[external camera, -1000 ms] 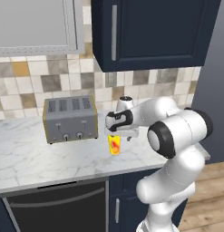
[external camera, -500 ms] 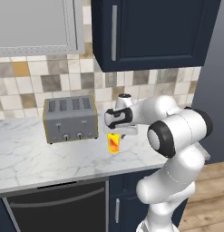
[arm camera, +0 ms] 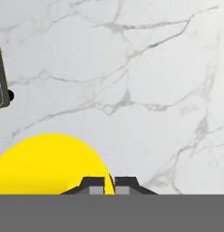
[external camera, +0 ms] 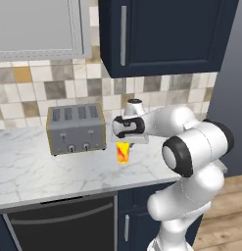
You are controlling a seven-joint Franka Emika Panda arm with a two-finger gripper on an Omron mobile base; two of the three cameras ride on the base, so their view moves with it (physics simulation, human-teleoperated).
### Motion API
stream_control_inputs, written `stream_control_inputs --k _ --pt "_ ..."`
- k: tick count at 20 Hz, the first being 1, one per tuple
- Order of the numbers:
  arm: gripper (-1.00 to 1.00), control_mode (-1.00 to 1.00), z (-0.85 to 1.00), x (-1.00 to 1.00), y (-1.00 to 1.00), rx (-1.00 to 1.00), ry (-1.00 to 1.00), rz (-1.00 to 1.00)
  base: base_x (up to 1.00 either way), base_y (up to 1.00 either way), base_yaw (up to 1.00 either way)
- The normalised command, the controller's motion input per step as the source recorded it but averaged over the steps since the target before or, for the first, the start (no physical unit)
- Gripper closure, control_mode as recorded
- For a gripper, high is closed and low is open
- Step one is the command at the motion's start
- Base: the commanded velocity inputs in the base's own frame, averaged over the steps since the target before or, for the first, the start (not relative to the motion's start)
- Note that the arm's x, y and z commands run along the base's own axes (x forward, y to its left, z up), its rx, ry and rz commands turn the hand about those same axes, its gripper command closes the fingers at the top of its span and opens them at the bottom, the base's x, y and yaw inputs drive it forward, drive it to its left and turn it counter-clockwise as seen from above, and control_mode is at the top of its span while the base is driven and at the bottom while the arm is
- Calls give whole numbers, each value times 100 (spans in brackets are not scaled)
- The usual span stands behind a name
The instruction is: Place the pitcher and cup on the dining counter for serving.
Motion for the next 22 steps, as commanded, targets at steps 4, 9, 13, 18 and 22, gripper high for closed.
stream_control_inputs --k 4,9,13,18,22 --pt "100 -100 52 -48 -2 0 -26 0 0 0 0" --pt "100 -100 87 -56 -14 0 -37 0 0 0 0" --pt "100 -100 86 -59 -32 0 -46 0 0 0 0" --pt "100 -100 72 -41 -28 0 -41 0 0 0 0" --pt "100 100 41 -50 -28 0 -28 7 -24 -8 10"
